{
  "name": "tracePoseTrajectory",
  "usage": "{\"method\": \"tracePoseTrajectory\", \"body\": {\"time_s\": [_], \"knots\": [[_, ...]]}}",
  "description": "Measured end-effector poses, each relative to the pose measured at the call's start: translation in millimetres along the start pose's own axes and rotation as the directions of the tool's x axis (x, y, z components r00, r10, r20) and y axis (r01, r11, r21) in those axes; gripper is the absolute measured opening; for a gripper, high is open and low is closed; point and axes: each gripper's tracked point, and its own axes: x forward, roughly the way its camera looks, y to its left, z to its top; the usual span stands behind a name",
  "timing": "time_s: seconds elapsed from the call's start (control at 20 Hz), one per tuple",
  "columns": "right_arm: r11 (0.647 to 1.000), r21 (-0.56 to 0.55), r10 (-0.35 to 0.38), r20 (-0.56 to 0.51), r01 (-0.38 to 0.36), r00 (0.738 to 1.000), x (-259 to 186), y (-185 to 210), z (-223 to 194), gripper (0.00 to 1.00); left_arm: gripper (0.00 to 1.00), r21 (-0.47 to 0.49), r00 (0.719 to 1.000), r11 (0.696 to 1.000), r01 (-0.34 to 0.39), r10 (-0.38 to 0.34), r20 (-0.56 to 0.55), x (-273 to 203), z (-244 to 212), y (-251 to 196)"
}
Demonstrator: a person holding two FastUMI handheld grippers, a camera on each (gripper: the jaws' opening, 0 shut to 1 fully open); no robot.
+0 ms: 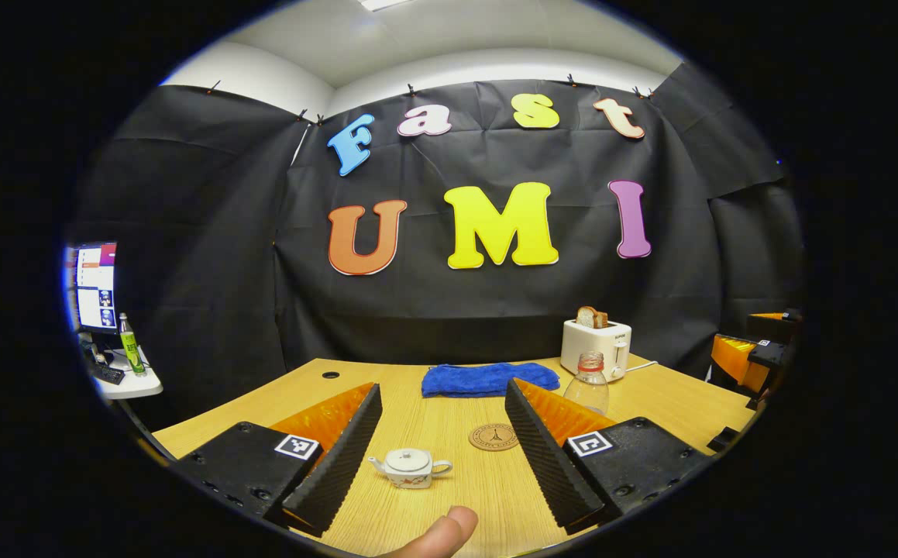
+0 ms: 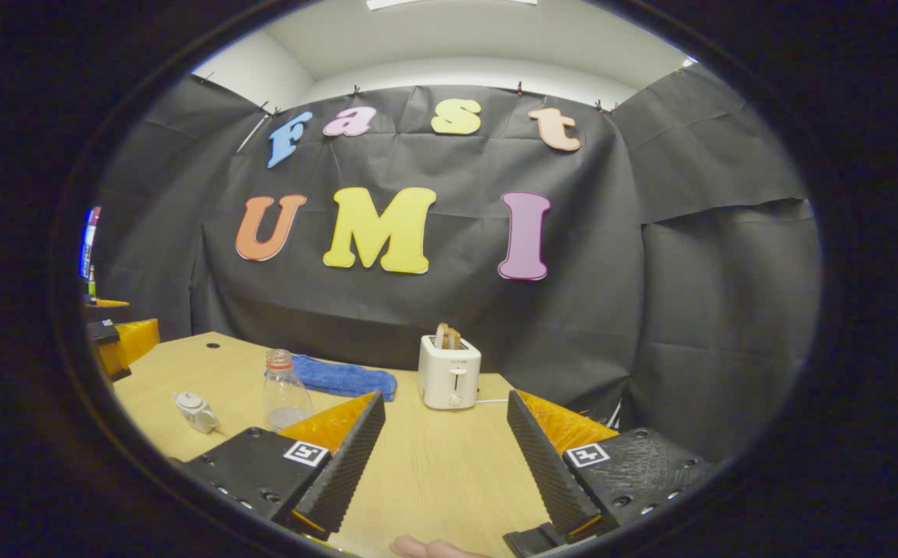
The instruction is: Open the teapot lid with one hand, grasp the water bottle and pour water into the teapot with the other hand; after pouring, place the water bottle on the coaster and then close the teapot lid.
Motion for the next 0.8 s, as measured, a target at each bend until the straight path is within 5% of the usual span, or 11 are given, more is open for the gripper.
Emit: {"method": "tracePoseTrajectory", "body": {"time_s": [0.3,0.8], "knots": [[1.000,0.005,0.010,-0.012,-0.009,1.000,3.5,1.3,-7.0,0.97,1.00,-0.013,1.000,1.000,-0.006,0.006,-0.006,17.8,-14.3,17.4],[0.997,-0.028,0.065,-0.038,-0.066,0.997,12.7,29.9,-28.5,0.95,0.96,-0.027,0.989,0.999,-0.023,0.019,-0.146,87.6,-104.4,45.6]]}}
